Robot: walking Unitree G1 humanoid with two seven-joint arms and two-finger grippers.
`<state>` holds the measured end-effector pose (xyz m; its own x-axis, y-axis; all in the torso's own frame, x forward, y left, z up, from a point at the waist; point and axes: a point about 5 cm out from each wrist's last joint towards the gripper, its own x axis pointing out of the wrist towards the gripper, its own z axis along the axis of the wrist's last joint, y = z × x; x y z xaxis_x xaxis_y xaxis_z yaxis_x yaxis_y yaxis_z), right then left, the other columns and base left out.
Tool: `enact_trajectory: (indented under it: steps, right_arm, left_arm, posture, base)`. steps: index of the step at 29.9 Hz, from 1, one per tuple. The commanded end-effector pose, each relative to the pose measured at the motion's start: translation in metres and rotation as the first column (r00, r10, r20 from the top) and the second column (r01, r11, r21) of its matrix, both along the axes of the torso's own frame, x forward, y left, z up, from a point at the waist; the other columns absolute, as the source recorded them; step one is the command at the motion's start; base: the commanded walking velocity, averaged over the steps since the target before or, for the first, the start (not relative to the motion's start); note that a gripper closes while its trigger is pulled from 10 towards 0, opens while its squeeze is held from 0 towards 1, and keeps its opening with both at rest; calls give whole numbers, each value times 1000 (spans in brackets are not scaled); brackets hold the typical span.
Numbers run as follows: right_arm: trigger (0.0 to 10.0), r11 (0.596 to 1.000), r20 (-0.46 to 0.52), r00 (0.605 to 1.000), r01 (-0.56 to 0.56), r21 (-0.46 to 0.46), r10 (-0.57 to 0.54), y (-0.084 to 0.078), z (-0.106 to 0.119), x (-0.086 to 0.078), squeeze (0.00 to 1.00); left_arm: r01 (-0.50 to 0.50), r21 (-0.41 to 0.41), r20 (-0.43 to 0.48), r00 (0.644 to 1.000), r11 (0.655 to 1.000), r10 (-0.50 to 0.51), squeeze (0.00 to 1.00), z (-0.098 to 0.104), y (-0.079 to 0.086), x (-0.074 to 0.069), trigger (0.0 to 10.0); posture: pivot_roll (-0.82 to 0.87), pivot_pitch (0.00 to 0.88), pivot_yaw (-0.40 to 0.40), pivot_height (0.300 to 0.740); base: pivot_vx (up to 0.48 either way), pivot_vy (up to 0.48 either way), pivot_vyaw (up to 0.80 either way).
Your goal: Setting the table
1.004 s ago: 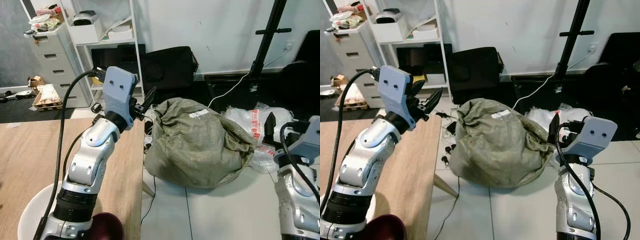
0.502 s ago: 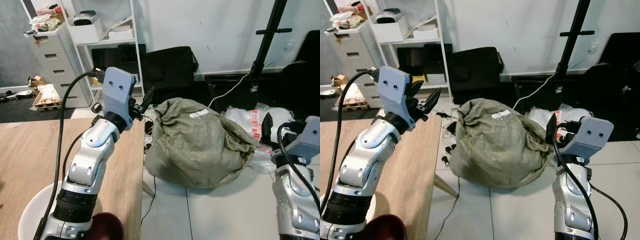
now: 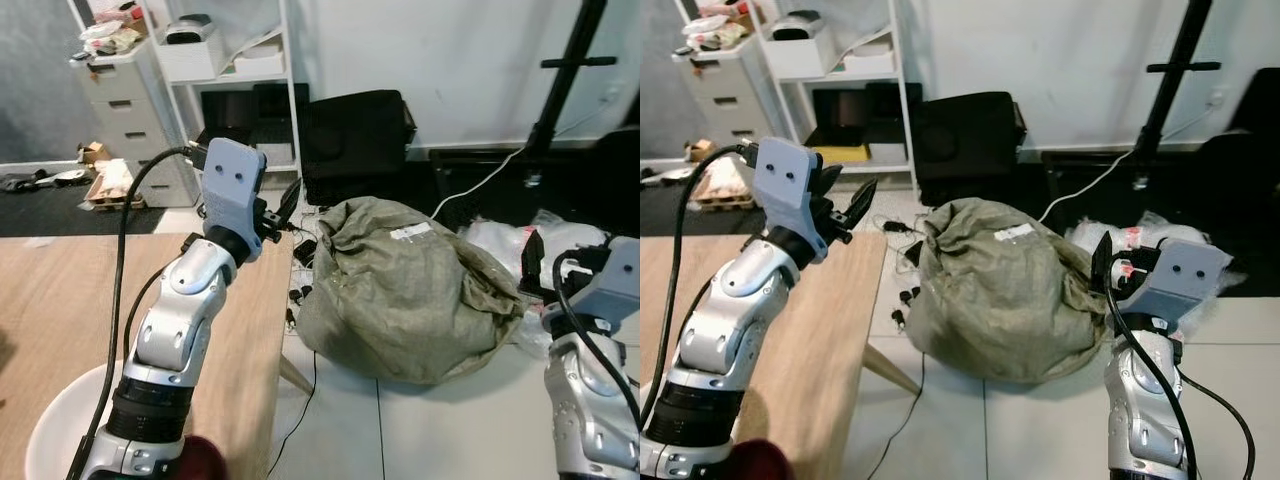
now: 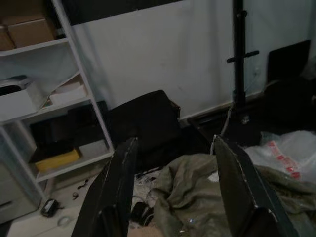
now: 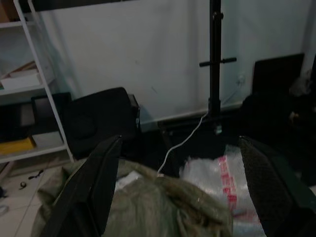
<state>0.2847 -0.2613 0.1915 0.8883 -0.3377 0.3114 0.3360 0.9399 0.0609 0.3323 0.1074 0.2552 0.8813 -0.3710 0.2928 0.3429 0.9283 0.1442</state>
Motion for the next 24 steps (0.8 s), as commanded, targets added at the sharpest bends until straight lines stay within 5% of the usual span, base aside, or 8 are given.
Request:
enact_trajectory:
  steps: [1,24]
  right_arm:
    - [10000,1000,-5,1000,-9,2,9,4,-2,0,0]
    - [10000,1000,-4,1000,-4,3,4,3,-2,-1,0]
  left_arm:
    - [-28,4,-14,999,1000,28,0,-4,7,2,10000]
    - [-4,-15,-25,1000,1000,3,0,-3,3,1,10000]
  posture:
    - [-107,0,170,740]
    - [-108,0,173,740]
  base:
    - [0,0,0]
    - [0,0,0]
